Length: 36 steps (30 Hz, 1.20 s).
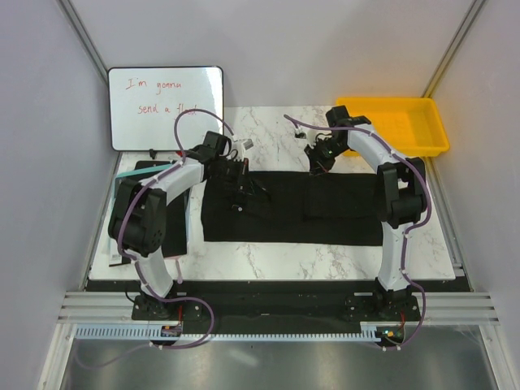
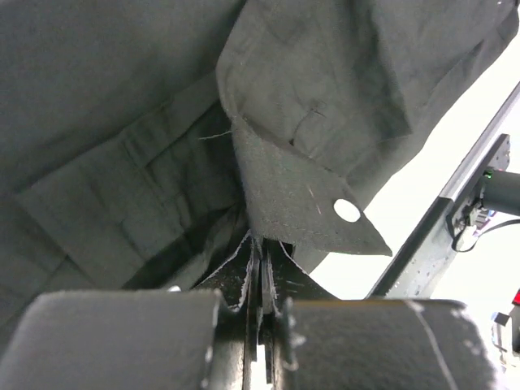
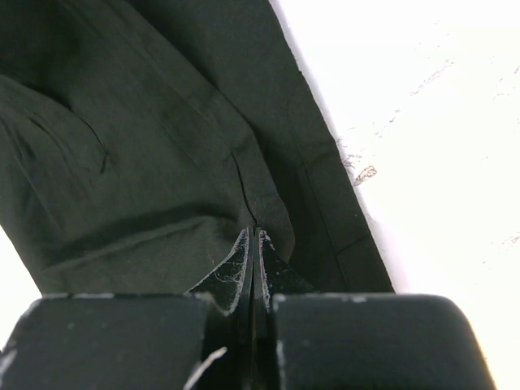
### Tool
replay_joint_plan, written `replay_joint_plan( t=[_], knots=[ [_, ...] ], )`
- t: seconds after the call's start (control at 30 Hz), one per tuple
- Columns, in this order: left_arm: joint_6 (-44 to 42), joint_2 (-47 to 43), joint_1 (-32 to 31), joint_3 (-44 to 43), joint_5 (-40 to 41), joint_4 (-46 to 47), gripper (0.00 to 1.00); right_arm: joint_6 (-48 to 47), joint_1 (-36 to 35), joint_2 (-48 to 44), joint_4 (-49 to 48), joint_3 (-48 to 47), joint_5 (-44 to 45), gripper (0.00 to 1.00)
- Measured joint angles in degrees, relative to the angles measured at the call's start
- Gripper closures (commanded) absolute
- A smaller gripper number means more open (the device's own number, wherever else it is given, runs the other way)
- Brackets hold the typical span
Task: Fold and stack the long sleeve shirts
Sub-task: Fold the shirt
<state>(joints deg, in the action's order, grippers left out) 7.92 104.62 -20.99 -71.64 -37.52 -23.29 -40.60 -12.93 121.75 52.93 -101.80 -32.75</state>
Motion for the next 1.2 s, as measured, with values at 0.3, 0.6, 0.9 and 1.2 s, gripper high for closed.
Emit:
replay_joint_plan(
  t=[0.3,0.6,0.9,1.2],
  knots=[
    [0.02,-3.30,2.32,-1.57,-0.26,-4.04,0.98,-0.09,0.07,0.00,-0.20,0.24,0.04,0.98],
    [-0.44,-3.32,8.31,-1.42,1.49,-6.82,0.57,0.13,0.13,-0.39,-0.72,1.57,1.62,0.29],
    [-9.35,-4.92,9.42,-3.10,2.93,-8.44,0.60,1.62,8.00,-15.85,1.95,6.99,4.39,0.60],
    [-17.07,-1.73,0.31,-6.10,3.93,-9.62,0.67,1.38,7.98,-23.34,4.57,20.94,7.48,0.68]
  ],
)
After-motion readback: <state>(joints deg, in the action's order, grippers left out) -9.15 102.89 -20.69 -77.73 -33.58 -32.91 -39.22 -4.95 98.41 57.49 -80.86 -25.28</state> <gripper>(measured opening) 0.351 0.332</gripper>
